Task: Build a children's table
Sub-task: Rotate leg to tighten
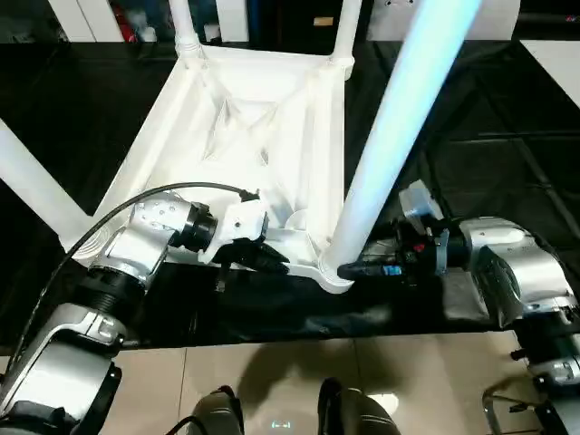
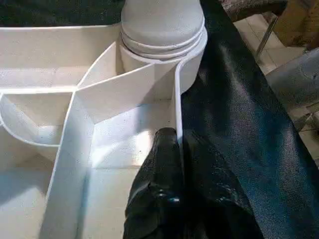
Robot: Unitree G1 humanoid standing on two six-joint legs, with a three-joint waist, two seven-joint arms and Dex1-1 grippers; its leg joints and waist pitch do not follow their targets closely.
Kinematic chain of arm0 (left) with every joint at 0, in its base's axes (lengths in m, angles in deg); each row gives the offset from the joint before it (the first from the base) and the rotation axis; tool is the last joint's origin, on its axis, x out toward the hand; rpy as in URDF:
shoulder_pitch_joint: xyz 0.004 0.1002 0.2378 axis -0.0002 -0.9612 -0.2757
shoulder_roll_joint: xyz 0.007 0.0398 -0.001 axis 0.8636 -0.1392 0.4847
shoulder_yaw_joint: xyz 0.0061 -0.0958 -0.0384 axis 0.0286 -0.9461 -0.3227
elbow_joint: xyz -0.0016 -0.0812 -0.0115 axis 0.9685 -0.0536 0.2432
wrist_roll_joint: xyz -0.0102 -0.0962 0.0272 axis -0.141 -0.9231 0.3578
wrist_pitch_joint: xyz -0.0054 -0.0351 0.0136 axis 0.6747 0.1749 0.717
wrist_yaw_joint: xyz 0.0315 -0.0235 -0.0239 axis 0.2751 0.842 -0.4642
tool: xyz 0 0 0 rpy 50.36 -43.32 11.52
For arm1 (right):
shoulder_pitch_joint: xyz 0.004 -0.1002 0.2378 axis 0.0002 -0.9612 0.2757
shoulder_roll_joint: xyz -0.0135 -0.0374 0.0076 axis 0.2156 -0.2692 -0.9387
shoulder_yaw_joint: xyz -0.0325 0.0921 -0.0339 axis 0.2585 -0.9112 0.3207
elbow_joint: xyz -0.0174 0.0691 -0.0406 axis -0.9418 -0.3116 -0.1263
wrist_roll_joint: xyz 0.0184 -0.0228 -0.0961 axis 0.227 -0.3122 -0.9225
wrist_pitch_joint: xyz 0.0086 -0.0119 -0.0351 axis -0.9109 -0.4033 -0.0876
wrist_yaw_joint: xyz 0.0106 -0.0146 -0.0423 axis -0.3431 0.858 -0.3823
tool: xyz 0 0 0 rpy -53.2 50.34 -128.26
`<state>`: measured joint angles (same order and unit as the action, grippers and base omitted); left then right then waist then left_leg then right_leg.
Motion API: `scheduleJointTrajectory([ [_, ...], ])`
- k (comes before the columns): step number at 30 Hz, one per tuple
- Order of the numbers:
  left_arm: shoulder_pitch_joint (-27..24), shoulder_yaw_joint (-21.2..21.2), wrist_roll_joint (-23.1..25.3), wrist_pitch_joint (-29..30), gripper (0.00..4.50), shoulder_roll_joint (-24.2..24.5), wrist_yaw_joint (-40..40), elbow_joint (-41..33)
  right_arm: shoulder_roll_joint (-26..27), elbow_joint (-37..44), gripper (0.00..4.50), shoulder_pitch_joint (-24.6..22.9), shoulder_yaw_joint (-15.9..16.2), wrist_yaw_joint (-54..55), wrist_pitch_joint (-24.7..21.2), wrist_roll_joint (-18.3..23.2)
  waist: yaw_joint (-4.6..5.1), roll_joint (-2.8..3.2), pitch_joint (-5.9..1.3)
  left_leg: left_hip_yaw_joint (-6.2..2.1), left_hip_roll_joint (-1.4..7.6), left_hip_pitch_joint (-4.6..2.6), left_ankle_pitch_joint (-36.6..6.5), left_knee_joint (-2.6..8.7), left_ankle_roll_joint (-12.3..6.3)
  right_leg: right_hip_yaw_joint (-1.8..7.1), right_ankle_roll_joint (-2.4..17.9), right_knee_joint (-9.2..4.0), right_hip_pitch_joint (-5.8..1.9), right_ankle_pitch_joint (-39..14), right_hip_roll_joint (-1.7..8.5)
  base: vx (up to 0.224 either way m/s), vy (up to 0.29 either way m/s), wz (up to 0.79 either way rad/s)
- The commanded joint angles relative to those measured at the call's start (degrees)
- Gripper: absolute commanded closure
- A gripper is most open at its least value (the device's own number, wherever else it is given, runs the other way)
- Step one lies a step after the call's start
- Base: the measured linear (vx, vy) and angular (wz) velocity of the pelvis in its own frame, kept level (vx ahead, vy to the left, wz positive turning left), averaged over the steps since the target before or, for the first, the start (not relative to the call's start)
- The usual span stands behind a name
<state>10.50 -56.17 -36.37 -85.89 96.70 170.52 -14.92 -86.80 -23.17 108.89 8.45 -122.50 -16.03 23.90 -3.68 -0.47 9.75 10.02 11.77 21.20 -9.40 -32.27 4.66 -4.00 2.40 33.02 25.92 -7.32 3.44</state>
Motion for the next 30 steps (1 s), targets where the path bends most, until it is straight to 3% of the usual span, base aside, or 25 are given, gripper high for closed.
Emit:
scheduleJointTrajectory([
  [1,0.14,1.95,0.51,-1.25,4.5,-0.63,1.89,-0.29,-0.39,-0.24,1.89,0.31,0.66,-1.85,0.67,0.52,-0.03,-1.05,-5.3,0.35,0.77,-0.13,-7.0,2.62,-6.6,2.64,10.41,-3.32,-4.74,-18.36,3.76,0.0,0.0,0.0],
  [8,-0.23,1.97,0.51,-1.23,4.5,-0.58,1.79,-0.15,-0.27,-0.3,2.37,0.12,1.02,-3.22,0.27,0.97,-0.14,-0.96,-5.44,0.37,0.78,-0.12,-5.71,2.49,-7.41,2.62,11.59,-2.91,-4.83,-14.68,3.65,0.0,0.0,0.0],
  [14,-0.56,1.42,0.19,0.64,4.5,-1.06,0.44,-0.64,-0.66,1.77,2.44,-1.5,1.26,-3.59,-1.1,1.75,-0.44,-0.83,-5.2,0.34,0.83,-0.22,-6.67,2.58,-7.07,2.63,11.5,-3.13,-4.75,-16.2,3.61,0.0,0.0,0.0],
  [19,-0.65,-0.57,-0.55,7.53,4.5,-4.26,-6.38,-2.77,1.8,8.78,2.45,-5.69,-1.3,5.19,-7.31,4.14,-1.12,-0.8,-5.05,0.33,0.93,-0.45,-6.35,2.68,-6.65,2.74,10.74,-3.3,-4.54,-17.02,3.54,0.0,0.0,0.0],
  [20,-0.68,-0.79,-0.48,8.73,4.5,-4.97,-7.83,-3.26,2.46,10.39,2.45,-6.65,-1.6,7.15,-8.29,4.31,-0.99,-0.97,-4.89,0.3,0.69,-0.15,-7.09,2.75,-6.17,2.63,10.22,-3.49,-4.68,-18.91,3.51,0.0,0.0,0.0],
  [22,-0.71,-0.87,0.1,10.71,4.5,-6.33,-10.55,-4.03,4.16,12.96,2.45,-8.38,-2.14,11.9,-9.82,3.87,-0.99,-0.99,-4.68,0.23,0.59,-0.25,-8.49,2.85,-5.16,2.61,8.64,-4.04,-4.45,-23.14,3.66,0.0,0.0,0.0],
  [26,-0.47,-1.39,1.26,16.08,4.5,-10.95,-18.18,-5.23,10.7,19.25,2.45,-11.42,-2.77,27.59,-16.4,0.29,0.09,-1.06,-4.02,-0.16,-0.27,-0.25,-10.95,3.19,-3.01,2.12,2.78,-5.83,-4.17,-35.29,3.58,0.0,0.0,0.0],
  [27,-0.44,-1.43,1.3,16.47,4.5,-11.28,-18.71,-5.34,11.36,19.61,2.45,-11.5,-2.95,28.9,-17.07,0.17,0.09,-1.06,-4.02,-0.16,-0.27,-0.25,-10.95,3.19,-3.01,2.12,2.78,-5.83,-4.17,-35.29,3.58,0.0,0.0,0.0],
  [29,0.19,-1.62,1.74,19.0,4.5,-12.98,-21.72,-5.39,14.93,20.85,2.46,-11.53,-3.31,35.33,-19.53,-1.19,0.9,-1.17,-4.03,-0.39,-0.61,-0.05,-11.27,3.22,-2.44,1.87,0.8,-6.3,-4.17,-38.52,3.69,0.0,0.0,0.0],
  [30,0.35,-1.67,1.88,19.53,4.5,-13.31,-22.45,-5.37,15.66,21.09,2.46,-11.52,-3.38,36.71,-20.05,-1.51,1.3,-1.07,-3.85,-0.41,-0.65,-0.22,-11.86,3.23,-2.24,1.77,0.17,-6.6,-3.79,-39.65,3.57,0.0,0.0,0.0],
])
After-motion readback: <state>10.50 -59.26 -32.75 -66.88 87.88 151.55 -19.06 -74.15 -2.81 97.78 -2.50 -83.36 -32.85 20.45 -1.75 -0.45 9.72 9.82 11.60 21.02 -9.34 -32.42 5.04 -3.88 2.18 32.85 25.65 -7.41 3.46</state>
